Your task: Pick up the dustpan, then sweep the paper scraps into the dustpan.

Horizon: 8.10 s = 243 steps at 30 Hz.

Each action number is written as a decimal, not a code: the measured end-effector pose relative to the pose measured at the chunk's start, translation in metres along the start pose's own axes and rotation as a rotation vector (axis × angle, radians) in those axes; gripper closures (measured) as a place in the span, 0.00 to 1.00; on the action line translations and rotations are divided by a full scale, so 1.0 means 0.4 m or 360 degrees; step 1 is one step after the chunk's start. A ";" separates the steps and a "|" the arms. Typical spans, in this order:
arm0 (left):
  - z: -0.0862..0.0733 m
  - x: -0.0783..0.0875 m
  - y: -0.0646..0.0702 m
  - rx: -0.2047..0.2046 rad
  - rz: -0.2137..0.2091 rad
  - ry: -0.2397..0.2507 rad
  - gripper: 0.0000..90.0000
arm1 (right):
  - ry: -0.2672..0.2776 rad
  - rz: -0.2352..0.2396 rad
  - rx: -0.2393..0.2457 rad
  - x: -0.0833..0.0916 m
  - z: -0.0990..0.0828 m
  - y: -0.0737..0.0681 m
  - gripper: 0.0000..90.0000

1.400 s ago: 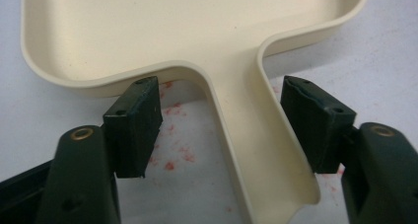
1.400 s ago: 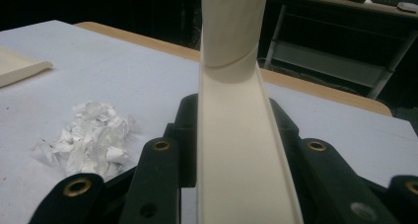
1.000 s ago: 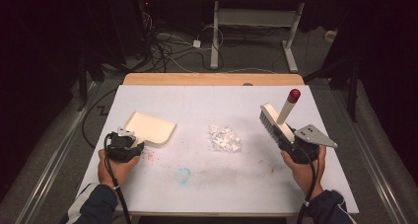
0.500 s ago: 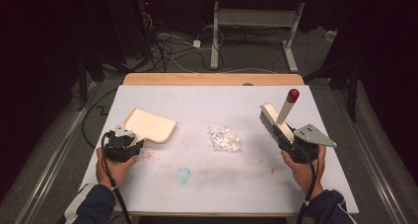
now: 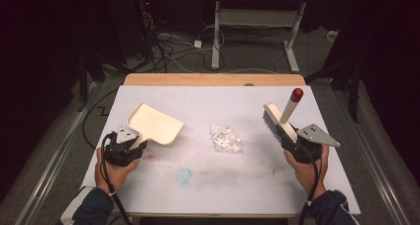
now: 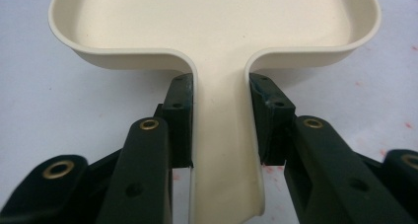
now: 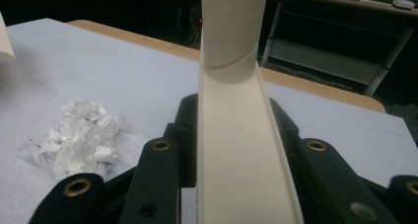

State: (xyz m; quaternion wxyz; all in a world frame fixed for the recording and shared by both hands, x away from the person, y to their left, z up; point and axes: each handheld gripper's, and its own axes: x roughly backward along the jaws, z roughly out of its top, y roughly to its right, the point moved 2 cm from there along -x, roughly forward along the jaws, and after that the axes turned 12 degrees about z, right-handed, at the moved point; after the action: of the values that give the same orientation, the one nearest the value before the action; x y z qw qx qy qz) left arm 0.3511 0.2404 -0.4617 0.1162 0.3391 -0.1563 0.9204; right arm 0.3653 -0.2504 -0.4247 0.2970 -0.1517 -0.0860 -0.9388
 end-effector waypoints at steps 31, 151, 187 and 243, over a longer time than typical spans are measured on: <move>-0.008 0.040 0.154 -0.0348 -0.0390 -0.0144 0.71 | -0.0021 -0.0011 -0.0063 -0.024 -0.017 0.022 0.75; 0.032 -0.050 0.249 -0.0412 -0.0548 -0.0235 0.70 | -0.0080 0.0640 0.0074 -0.311 -0.008 -0.304 0.74; 0.030 -0.051 0.236 -0.0375 -0.0551 -0.0235 0.70 | 0.0041 0.0536 0.0019 -0.281 0.038 -0.250 0.75; 0.007 -0.024 0.200 -0.0469 -0.0546 -0.0310 0.70 | -0.0116 0.0737 0.0107 -0.160 0.016 -0.233 0.75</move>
State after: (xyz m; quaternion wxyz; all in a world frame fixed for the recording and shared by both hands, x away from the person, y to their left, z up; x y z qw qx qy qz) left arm 0.3342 0.1646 -0.4826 0.3032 0.4273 -0.2394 0.8174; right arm 0.3623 -0.1394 -0.4467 0.5059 -0.1911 -0.0908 -0.8363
